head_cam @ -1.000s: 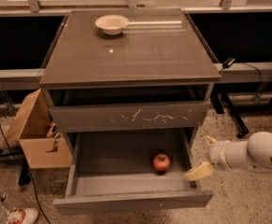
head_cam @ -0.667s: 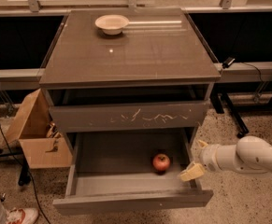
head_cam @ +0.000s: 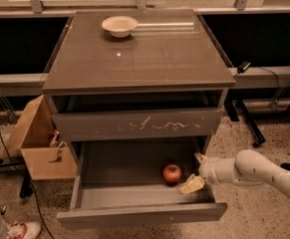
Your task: Pick apple from middle drawer and place on counter
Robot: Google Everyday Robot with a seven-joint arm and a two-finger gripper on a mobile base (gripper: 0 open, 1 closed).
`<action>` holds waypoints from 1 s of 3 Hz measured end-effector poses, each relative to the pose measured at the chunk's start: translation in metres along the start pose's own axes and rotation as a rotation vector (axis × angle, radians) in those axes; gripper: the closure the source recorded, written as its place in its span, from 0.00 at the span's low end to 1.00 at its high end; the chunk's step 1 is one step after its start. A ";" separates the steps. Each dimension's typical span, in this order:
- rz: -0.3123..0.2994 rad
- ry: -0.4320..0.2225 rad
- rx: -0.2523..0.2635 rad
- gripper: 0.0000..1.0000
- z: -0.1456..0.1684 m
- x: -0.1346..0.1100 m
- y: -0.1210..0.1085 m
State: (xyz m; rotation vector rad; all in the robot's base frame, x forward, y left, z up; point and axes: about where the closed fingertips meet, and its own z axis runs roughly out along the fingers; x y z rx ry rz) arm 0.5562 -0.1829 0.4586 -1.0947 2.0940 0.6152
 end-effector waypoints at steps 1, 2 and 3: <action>0.000 0.000 0.000 0.00 0.000 0.000 0.000; -0.005 0.013 0.003 0.00 0.019 -0.001 0.001; -0.012 0.040 0.000 0.00 0.049 0.004 0.000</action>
Offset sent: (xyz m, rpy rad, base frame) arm 0.0149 0.0278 -0.0253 -0.0361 0.0000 -0.0012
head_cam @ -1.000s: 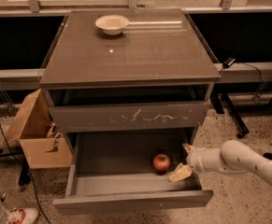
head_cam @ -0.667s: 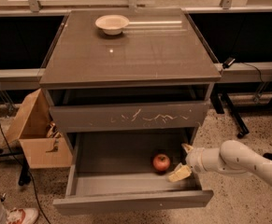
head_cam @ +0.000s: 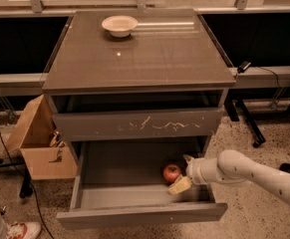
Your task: Pick apple from middle drawer and place on counter
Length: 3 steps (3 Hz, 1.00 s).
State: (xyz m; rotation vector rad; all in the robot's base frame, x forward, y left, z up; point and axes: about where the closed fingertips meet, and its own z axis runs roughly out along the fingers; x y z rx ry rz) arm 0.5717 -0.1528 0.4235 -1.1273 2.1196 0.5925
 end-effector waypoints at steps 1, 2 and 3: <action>-0.004 0.032 0.000 0.00 0.024 0.006 -0.001; 0.003 0.062 -0.009 0.19 0.042 0.016 -0.002; 0.019 0.091 -0.023 0.49 0.053 0.029 -0.004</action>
Offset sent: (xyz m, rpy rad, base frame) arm 0.0141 0.0201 -0.0605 -0.0750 0.0631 0.0096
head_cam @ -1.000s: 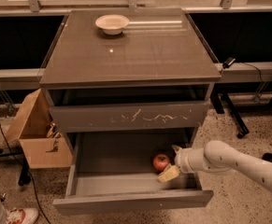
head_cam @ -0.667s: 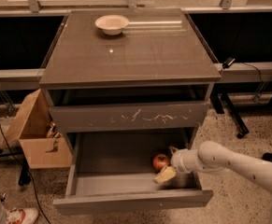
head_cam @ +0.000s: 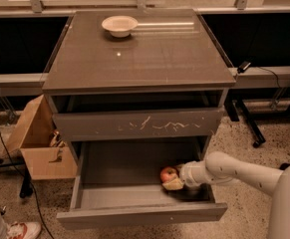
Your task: Pick apple from middle drawer and place on counter
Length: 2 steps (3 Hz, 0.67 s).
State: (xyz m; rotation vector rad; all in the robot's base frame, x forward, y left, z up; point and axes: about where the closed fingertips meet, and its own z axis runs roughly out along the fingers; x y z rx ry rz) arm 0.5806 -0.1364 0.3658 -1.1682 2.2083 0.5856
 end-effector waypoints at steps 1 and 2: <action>0.001 0.004 0.003 0.74 -0.001 0.002 -0.001; -0.025 -0.045 0.051 0.97 -0.039 -0.003 -0.001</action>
Offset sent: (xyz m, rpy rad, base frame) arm -0.0256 -0.0713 0.1013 0.0337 -0.2179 -0.0631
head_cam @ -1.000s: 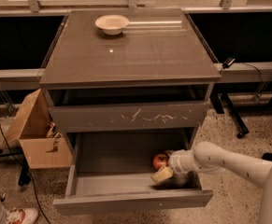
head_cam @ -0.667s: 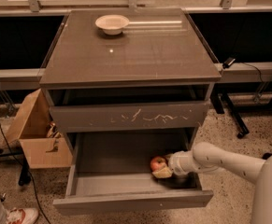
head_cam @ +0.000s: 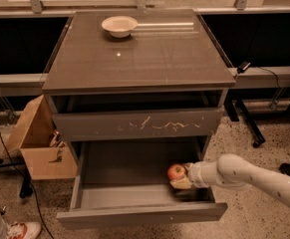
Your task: Pick apple from middle drawer and place on counter
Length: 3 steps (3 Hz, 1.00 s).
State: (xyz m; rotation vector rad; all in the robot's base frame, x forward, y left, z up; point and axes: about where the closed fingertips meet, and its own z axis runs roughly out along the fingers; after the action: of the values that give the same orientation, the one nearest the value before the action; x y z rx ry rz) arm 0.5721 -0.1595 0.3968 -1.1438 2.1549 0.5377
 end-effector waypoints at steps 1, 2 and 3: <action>-0.049 -0.083 0.089 1.00 -0.072 -0.007 0.001; -0.050 -0.083 0.089 1.00 -0.072 -0.007 0.001; -0.122 -0.072 0.028 1.00 -0.091 -0.027 0.012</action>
Offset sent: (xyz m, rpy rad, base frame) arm -0.0155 -0.0232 0.0471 0.0114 -0.1028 -0.0076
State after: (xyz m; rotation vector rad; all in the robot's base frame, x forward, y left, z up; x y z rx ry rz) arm 0.5430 -0.1926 0.4816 -1.2127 2.0111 0.4849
